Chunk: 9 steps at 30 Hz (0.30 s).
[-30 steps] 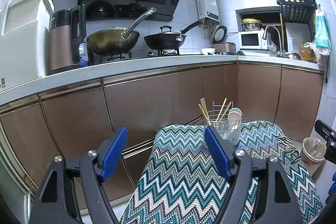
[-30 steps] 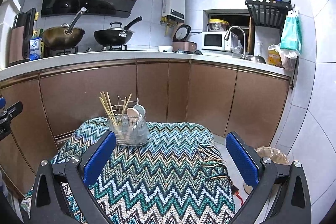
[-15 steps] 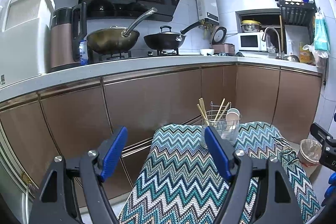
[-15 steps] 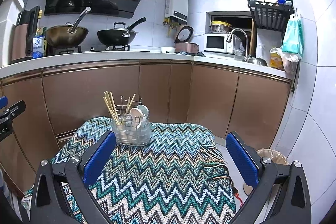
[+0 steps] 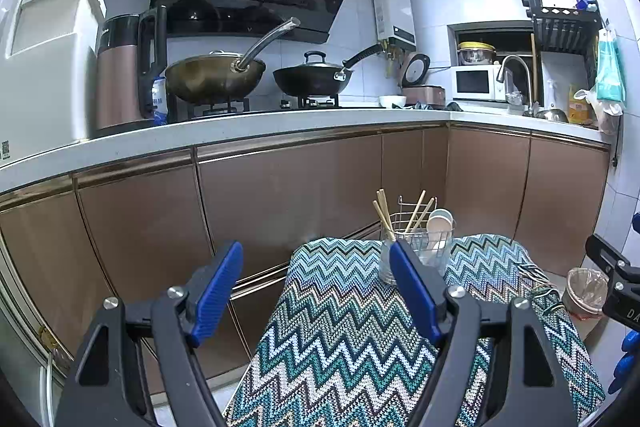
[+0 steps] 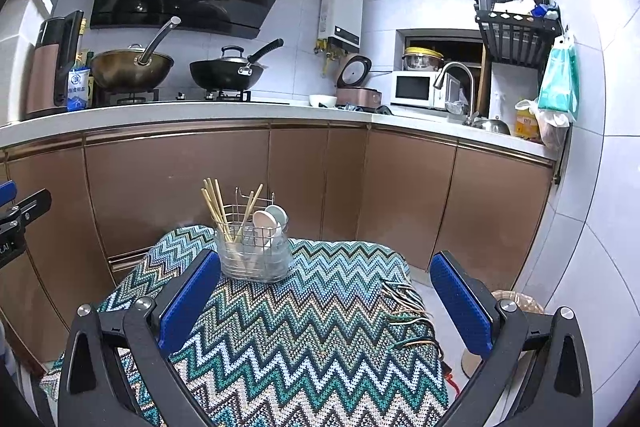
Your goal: Organize utensils
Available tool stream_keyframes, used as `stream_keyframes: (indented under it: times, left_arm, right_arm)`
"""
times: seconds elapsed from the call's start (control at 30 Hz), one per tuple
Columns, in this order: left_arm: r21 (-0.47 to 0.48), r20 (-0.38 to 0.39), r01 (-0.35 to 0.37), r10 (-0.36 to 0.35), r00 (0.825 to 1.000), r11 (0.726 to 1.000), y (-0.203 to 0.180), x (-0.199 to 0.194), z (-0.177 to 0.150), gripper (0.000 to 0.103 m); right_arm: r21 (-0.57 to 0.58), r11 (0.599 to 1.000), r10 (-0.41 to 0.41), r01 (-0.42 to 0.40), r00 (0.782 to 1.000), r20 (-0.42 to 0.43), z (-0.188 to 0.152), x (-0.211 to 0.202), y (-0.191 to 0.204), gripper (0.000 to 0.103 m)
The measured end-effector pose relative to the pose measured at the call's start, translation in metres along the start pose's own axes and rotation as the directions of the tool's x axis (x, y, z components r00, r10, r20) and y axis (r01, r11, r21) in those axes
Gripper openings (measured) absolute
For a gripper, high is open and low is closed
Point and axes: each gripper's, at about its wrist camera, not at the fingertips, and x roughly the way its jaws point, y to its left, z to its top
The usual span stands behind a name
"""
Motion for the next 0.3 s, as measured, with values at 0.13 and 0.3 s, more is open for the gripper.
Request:
stream_keyframes:
  times: [0.13,0.3]
  left_arm:
    - [-0.004,0.006,0.002,-0.002,1.0,1.0,0.0014,-0.0029,0.0012,0.075]
    - [-0.006,0.009,0.002,-0.002,1.0,1.0,0.0022,-0.0047,0.0018,0.075]
  right_arm:
    - [-0.011,1.0,0.0,0.0,1.0,0.005,0.0003,-0.0023,0.0027,0.103]
    - [-0.017,1.0,0.004,-0.004,1.0,0.007,0.0017,-0.0037,0.0043,0.103]
